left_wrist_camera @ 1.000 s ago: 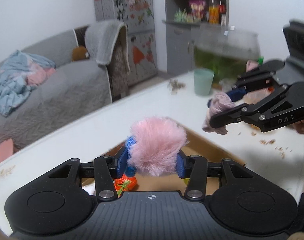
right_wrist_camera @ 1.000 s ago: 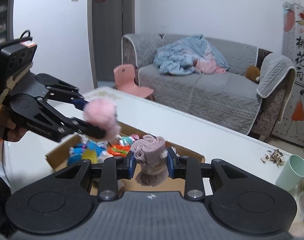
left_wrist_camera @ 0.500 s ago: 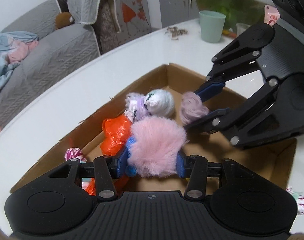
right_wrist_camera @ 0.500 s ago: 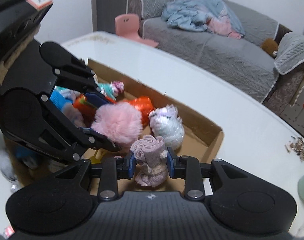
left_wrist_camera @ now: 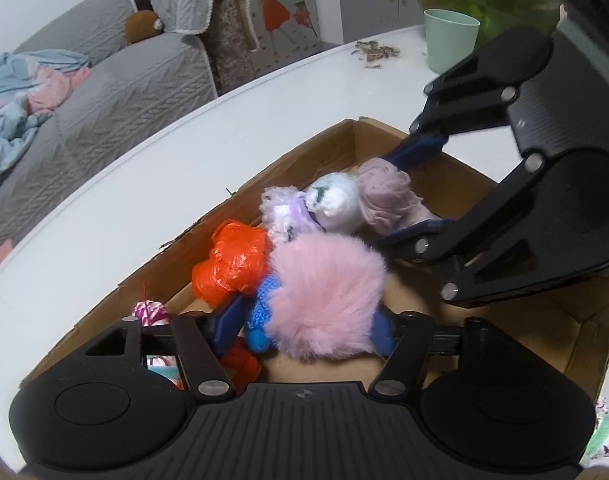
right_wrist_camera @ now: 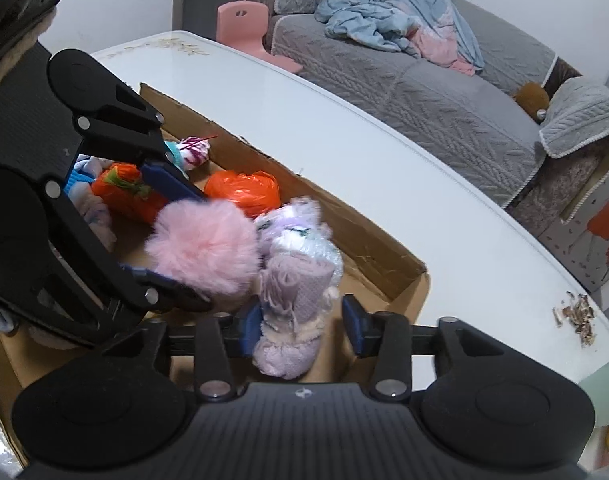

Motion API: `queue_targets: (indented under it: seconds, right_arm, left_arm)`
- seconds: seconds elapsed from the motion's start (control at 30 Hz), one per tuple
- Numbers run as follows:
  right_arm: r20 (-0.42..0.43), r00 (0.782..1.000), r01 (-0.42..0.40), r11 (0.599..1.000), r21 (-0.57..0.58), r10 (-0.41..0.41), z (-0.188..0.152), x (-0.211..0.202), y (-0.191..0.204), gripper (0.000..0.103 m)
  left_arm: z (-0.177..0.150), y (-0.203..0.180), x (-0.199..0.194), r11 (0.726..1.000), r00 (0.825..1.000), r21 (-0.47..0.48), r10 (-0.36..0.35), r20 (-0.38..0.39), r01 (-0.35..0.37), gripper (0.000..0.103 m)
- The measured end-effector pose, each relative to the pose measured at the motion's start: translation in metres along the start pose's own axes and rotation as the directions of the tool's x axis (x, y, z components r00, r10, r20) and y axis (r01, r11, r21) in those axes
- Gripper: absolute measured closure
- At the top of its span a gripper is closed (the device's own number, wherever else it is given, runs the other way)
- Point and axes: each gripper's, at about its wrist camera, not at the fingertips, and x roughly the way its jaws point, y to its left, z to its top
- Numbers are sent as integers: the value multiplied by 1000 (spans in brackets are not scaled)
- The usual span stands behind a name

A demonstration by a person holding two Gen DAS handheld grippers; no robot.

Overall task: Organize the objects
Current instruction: 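Carry both bundles into the cardboard box and open both grippers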

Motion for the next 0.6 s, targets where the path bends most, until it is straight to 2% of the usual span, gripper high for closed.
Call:
queue_targets:
  seconds: [0.13, 0.3, 0.37, 0.43, 0.6]
  right_arm:
    - [18, 1000, 20, 1000, -4, -20, 1, -7, -1, 53]
    - [20, 1000, 2, 1000, 7, -3, 4, -11, -1, 53]
    - [13, 1000, 5, 1000, 1, -5, 9, -5, -4, 53]
    - [17, 1000, 2, 1000, 10, -2, 12, -4, -6, 52]
    - [28, 1000, 1, 1000, 15, -1, 13, -16, -3, 52]
  left_arm:
    - [-1, -1, -5, 1000, 1000, -5, 5, 6, -5, 30]
    - [-3, -2, -13, 1000, 1000, -18, 3, 7, -3, 27]
    - [-1, -1, -15, 1000, 1000, -20, 13, 8, -13, 20]
    - [0, -2, -20, 999, 999, -11, 31, 16, -31, 18]
    - [-2, 0, -38, 999, 999, -23, 26, 38, -25, 17]
